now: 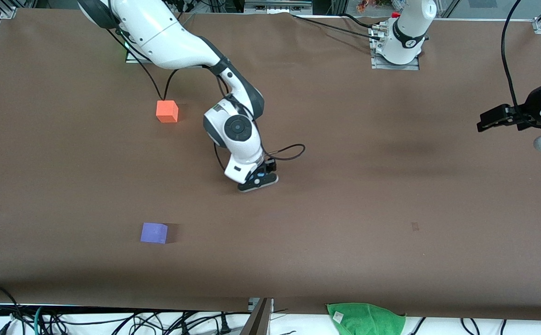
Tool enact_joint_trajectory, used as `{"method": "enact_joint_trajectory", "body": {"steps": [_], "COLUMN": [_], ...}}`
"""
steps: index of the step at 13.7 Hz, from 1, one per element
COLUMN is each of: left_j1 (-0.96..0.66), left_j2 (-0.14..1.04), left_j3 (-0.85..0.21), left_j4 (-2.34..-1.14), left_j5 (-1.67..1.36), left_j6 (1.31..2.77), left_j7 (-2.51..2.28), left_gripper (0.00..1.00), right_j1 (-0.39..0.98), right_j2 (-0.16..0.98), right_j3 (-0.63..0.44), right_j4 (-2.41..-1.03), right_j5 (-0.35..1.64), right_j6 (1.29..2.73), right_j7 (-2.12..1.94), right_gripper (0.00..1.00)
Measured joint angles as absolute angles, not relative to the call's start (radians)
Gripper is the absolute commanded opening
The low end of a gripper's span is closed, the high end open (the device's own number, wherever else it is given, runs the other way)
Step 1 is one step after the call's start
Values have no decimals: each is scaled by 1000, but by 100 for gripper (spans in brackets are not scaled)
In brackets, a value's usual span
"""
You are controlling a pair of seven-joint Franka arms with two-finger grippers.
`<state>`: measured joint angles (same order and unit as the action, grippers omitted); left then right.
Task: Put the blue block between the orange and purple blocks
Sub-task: 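Carry the blue block with the right gripper between orange and purple blocks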
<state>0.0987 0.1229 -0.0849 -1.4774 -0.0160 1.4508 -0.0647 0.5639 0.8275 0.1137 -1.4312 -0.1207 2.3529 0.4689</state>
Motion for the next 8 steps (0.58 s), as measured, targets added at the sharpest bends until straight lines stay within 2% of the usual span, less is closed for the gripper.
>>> {"method": "enact_joint_trajectory", "body": {"steps": [4, 6, 8], "left_j1": [93, 90, 83], "left_j2": [66, 52, 34], "left_j3": [-86, -82, -68], "left_j4": [-1556, -1560, -1565], "left_j5": [-16, -16, -16], "left_j6": [1447, 1444, 1442], "left_j7": [-62, -67, -68], "left_gripper": [100, 100, 100], "right_j1": [358, 268, 184], "right_j2": [681, 600, 537], "right_j3": [105, 88, 84], "right_j4": [-1446, -1554, -1709], "right_j5": [-59, -43, -35], "right_j6": [2142, 2123, 2171], "right_j7": [303, 199, 151], "right_gripper": [0, 0, 0]}}
